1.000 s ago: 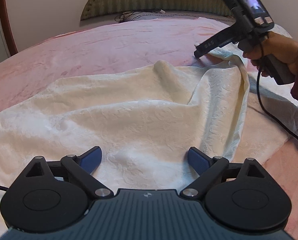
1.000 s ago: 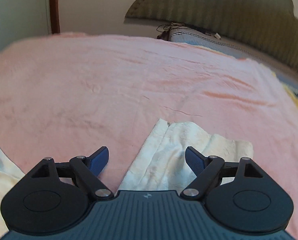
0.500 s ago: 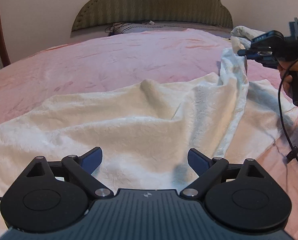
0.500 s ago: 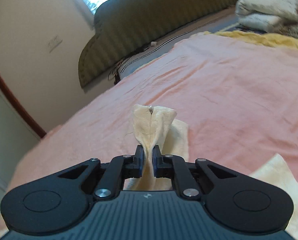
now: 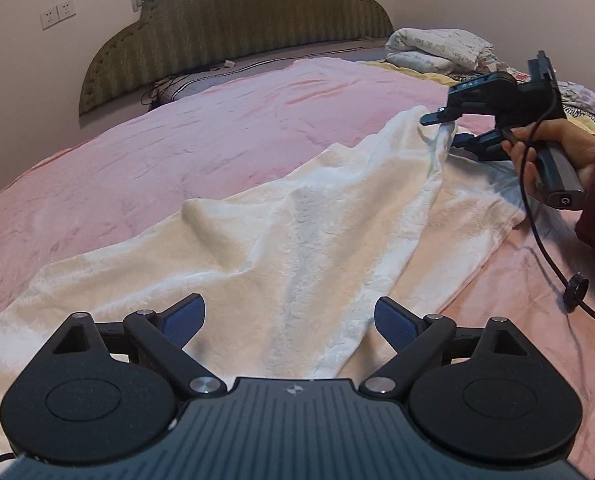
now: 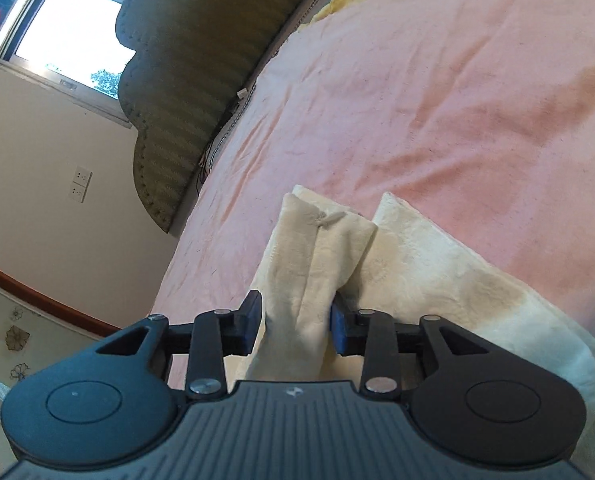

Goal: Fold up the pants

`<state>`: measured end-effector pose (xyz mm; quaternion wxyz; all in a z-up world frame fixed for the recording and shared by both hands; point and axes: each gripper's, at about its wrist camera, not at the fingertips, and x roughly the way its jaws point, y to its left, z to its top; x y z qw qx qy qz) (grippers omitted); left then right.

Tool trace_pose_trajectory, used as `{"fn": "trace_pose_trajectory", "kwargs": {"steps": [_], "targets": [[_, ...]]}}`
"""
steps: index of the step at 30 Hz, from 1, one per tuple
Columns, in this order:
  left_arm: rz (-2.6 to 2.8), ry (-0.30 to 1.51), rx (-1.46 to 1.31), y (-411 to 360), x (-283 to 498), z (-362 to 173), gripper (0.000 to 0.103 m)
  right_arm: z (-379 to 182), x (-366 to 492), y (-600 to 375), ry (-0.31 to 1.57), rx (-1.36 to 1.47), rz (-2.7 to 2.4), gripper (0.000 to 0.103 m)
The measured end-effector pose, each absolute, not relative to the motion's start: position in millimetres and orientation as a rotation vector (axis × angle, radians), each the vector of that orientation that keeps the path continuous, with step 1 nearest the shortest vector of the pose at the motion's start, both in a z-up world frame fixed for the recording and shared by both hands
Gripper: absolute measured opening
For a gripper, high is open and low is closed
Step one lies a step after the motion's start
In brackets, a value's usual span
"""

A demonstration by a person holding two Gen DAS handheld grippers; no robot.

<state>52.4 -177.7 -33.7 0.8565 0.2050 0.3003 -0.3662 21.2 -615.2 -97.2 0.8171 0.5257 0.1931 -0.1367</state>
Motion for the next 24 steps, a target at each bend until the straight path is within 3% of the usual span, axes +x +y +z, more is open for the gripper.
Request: {"fn": "trace_pose_trajectory", "kwargs": {"steps": [4, 6, 8, 14, 20, 22, 24], "targets": [[-0.82, 0.597, 0.468, -198.4, 42.5, -35.2, 0.089, -91.1, 27.3, -613.0, 0.428, 1.104, -0.306, 0.034], [-0.847, 0.579, 0.509, -209.5, 35.2, -38.6, 0.084, -86.1, 20.5, -611.8, 0.404, 1.104, -0.308, 0.018], [-0.871, 0.559, 0.556, -218.0, 29.0, -44.0, 0.08, -80.2, 6.0, -610.8, 0.37, 1.119, -0.305, 0.013], [-0.882, 0.536, 0.596, -240.2, 28.5, -58.1, 0.057, -50.5, -17.4, -609.5, 0.283, 1.161, -0.214, 0.011], [-0.872, 0.468, 0.677, -251.6, 18.9, -70.7, 0.057, -16.8, -18.3, -608.2, 0.232, 1.143, -0.126, 0.011], [-0.852, 0.451, 0.687, -252.5, 18.1, -74.2, 0.044, -7.2, -14.4, -606.3, 0.226, 1.125, -0.109, 0.011], [-0.831, 0.47, 0.68, -252.0, 18.6, -76.3, 0.015, -1.2, -11.5, -606.6, 0.22, 1.118, -0.089, 0.011]]}}
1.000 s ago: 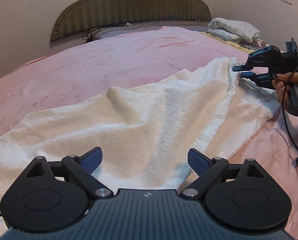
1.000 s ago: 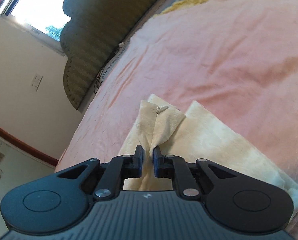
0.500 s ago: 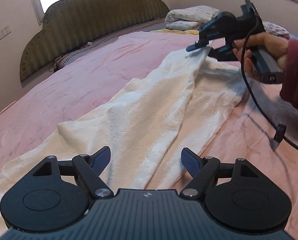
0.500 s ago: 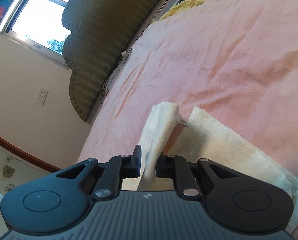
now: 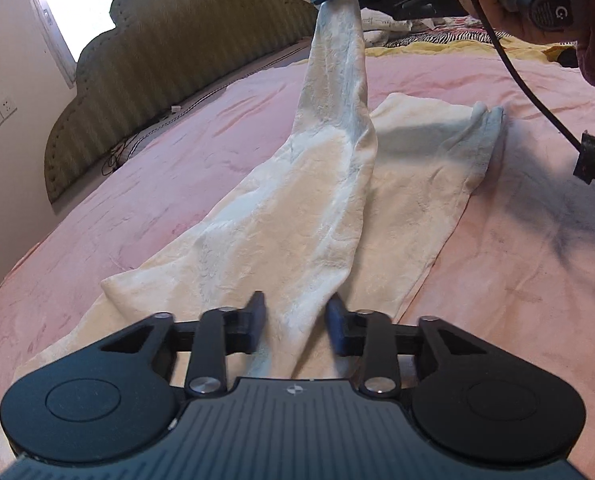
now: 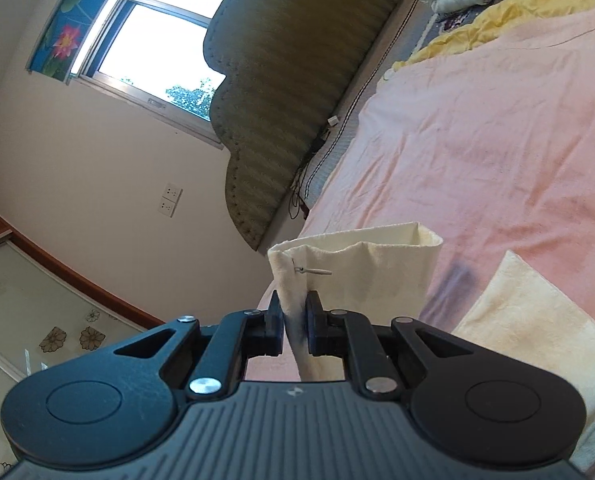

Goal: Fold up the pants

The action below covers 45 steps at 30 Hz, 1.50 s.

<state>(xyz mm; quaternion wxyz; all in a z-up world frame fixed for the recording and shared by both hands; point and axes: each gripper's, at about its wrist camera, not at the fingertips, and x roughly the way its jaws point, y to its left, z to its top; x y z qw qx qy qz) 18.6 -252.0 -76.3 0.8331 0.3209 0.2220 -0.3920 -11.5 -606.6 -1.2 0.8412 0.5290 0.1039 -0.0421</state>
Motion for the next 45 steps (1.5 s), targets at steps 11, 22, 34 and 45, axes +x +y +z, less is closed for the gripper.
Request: {"fn": "trace_pose_trajectory", "kwargs": {"steps": [11, 22, 34, 45], "targets": [[-0.799, 0.411, 0.451, -220.0, 28.1, -26.6, 0.002, 38.3, -10.1, -599.0, 0.196, 0.867, -0.152, 0.011], [-0.951, 0.577, 0.43, -213.8, 20.8, -41.4, 0.002, -67.0, -98.7, -611.3, 0.419, 1.024, -0.408, 0.011], [-0.975, 0.62, 0.515, -215.4, 19.3, -60.8, 0.002, -63.0, -95.7, -601.5, 0.482, 0.89, -0.448, 0.011], [-0.998, 0.613, 0.468, -200.5, 21.9, -47.3, 0.057, -33.7, -98.7, -576.7, 0.461, 0.689, -0.691, 0.015]]}}
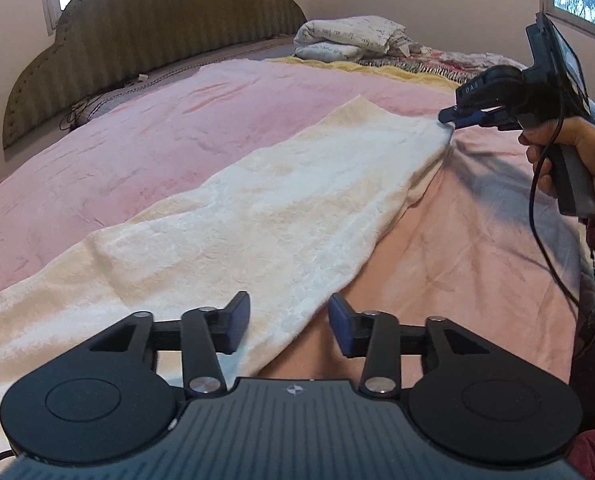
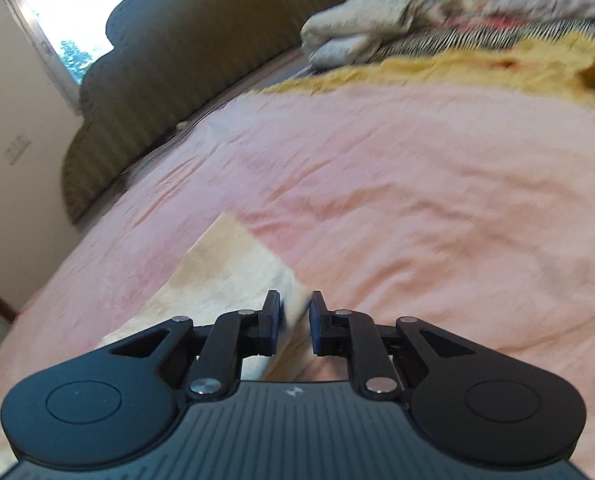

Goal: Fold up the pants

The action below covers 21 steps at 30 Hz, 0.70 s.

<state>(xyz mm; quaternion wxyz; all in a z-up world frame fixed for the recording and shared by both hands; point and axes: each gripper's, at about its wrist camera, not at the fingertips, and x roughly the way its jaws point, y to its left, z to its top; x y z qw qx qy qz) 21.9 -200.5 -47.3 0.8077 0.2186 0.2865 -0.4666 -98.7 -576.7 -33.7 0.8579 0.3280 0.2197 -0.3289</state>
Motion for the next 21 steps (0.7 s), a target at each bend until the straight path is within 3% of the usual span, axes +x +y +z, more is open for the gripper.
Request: {"fn": "trace_pose_trajectory", "kwargs": {"steps": [3, 5, 10, 15, 21], "targets": [[-0.988, 0.595, 0.417, -187.8, 25.2, -32.9, 0.068, -9.7, -88.7, -538.1, 0.419, 0.45, -0.679, 0.015], [-0.942, 0.591, 0.408, -178.5, 29.3, -27.7, 0.07, -5.4, -68.4, -511.2, 0.485, 0.364, -0.494, 0.015], [-0.738, 0.653, 0.401, -148.9, 52.5, -30.6, 0.07, -41.5, -25.3, -485.6, 0.705, 0.364, -0.32, 0.015], [-0.554, 0.639, 0.311, -87.1, 60.8, -11.8, 0.071, -25.5, -19.9, -454.6, 0.597, 0.389, -0.285, 0.017], [-0.202, 0.618, 0.219, 15.8, 62.6, 4.3, 0.072, -4.5, 42.1, -320.1, 0.67, 0.148, 0.245, 0.017]]}}
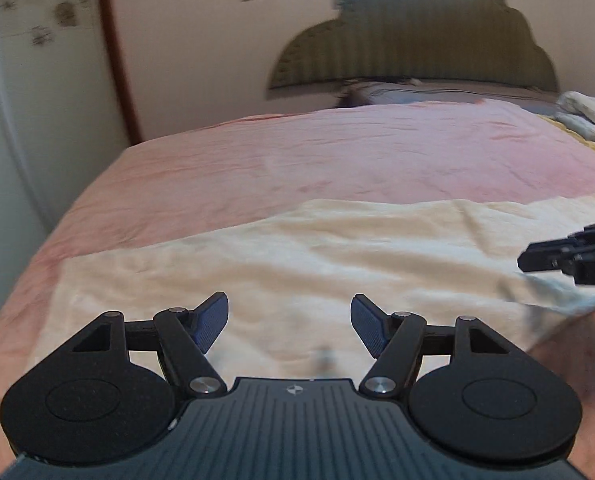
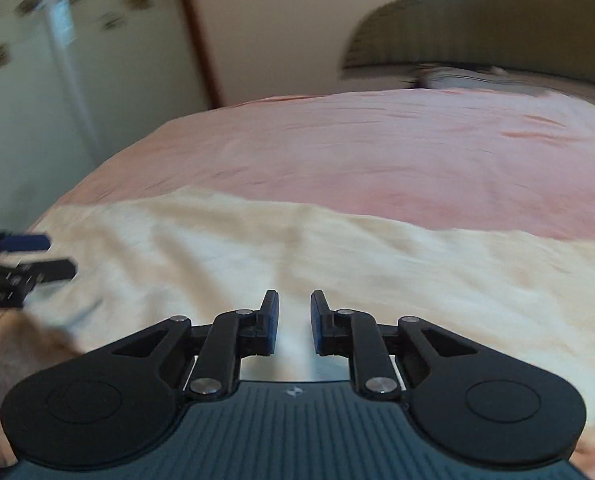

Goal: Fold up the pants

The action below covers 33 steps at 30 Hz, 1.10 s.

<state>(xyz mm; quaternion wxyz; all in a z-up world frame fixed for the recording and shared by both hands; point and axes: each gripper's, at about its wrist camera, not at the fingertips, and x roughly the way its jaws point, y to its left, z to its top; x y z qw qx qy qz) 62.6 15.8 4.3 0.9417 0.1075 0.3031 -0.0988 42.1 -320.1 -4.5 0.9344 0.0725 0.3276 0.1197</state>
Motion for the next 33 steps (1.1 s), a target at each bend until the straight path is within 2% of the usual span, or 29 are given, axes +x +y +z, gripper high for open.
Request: {"fn": "trace_pose_trajectory", "kwargs": {"steps": [5, 8, 10, 11, 13, 17, 19, 21, 22, 23, 24, 30, 33], "targets": [[0.122, 0.645, 0.085, 113.9, 54.5, 11.7, 0.073, 4.3, 71.2, -185.1, 0.666, -0.097, 0.61, 0.017], [0.216, 0.67, -0.065, 167.2, 46.8, 11.3, 0.074, 11.3, 66.1, -114.1, 0.594, -0.261, 0.785, 0.019], [0.217, 0.697, -0.234, 199.1, 43.1, 7.8, 0.074, 13.2, 59.5, -76.4, 0.526, -0.374, 0.849, 0.038], [0.203, 0.713, -0.318, 211.1, 44.0, 5.9, 0.074, 13.3, 55.3, -59.7, 0.489, -0.424, 0.873, 0.055], [0.158, 0.734, -0.485, 233.4, 47.2, -0.1, 0.074, 13.6, 51.0, -35.7, 0.439, -0.495, 0.914, 0.059], [0.112, 0.755, -0.659, 244.6, 55.1, -11.2, 0.071, 5.8, 46.6, -1.9, 0.41, -0.604, 0.934, 0.057], [0.086, 0.747, -0.704, 243.1, 53.3, -14.2, 0.07, -2.8, 47.2, 8.8, 0.403, -0.662, 0.903, 0.042], [0.078, 0.748, -0.728, 239.7, 53.2, -17.5, 0.045, -6.8, 50.1, 8.5, 0.409, -0.67, 0.883, 0.021], [0.079, 0.756, -0.733, 236.5, 56.2, -19.9, 0.039, -9.1, 53.2, 9.1, 0.418, -0.655, 0.887, 0.019], [0.08, 0.759, -0.743, 236.6, 60.5, -23.7, 0.021, -9.2, 54.0, 7.8, 0.42, -0.644, 0.89, 0.017], [0.078, 0.76, -0.751, 236.8, 62.9, -26.6, 0.008, -9.3, 54.3, 6.9, 0.417, -0.64, 0.888, 0.014], [0.113, 0.645, -0.631, 230.4, 64.3, -13.0, 0.005, -8.9, 68.8, 17.7, 0.425, -0.569, 0.912, 0.012], [0.13, 0.699, -0.58, 226.5, 71.7, -16.7, 0.004, -9.6, 75.4, 29.9, 0.458, -0.568, 0.924, 0.012]]}}
